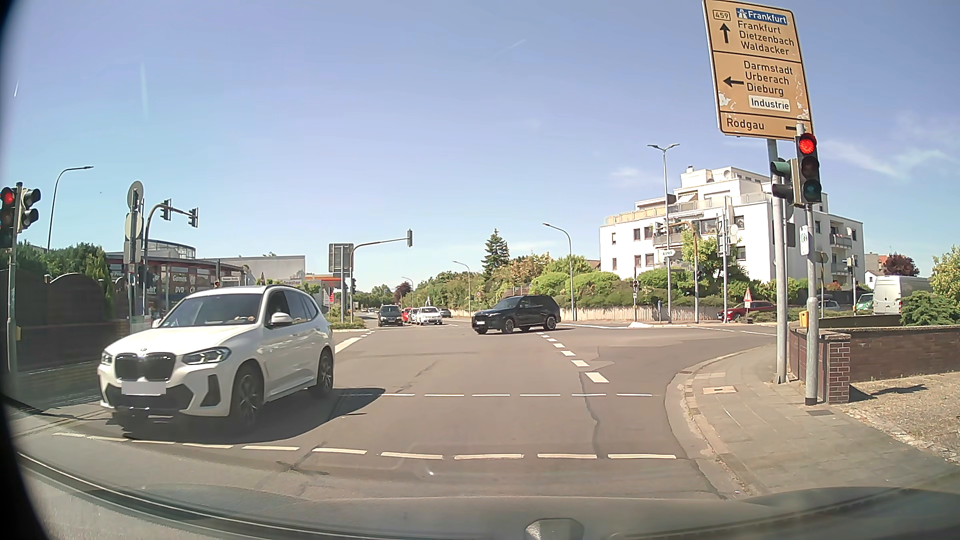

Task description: Follow the waypoints while adhering to traffic rules and regulations

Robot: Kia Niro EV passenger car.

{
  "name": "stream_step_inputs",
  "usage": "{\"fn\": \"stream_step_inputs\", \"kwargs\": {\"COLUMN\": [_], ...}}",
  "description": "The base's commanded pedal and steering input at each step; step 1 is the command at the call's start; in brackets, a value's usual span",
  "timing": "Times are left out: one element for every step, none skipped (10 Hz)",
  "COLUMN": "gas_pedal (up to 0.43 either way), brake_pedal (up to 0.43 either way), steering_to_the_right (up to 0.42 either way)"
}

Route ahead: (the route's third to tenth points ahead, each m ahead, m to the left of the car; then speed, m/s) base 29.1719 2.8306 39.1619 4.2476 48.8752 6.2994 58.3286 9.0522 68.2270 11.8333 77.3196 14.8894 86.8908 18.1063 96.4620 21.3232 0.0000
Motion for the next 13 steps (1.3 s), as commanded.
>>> {"fn": "stream_step_inputs", "kwargs": {"gas_pedal": [0.000,0.000,0.000,0.000,0.000,0.000,0.000,0.000,0.000,0.000,0.000,0.000,0.000], "brake_pedal": [0.366,0.366,0.366,0.366,0.366,0.366,0.366,0.366,0.366,0.366,0.366,0.366,0.366], "steering_to_the_right": [-0.005,-0.005,-0.005,-0.005,-0.005,-0.005,-0.005,-0.005,-0.005,-0.005,-0.005,-0.005,-0.005]}}
